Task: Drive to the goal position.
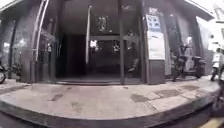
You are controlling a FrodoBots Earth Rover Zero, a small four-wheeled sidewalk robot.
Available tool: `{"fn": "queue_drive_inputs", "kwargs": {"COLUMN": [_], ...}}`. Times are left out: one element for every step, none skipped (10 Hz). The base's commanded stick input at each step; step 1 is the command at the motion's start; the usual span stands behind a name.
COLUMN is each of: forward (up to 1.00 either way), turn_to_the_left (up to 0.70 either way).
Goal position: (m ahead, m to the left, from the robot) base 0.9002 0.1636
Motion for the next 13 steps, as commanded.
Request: {"fn": "queue_drive_inputs", "kwargs": {"forward": [0.45,0.45,0.45,0.45,0.45,0.44,0.45,0.45,0.45,0.45,0.45,0.45,0.45], "turn_to_the_left": [0.0,0.0,0.0,0.07,0.15,0.0,0.0,0.0,0.0,0.0,0.0,0.0,0.0]}}
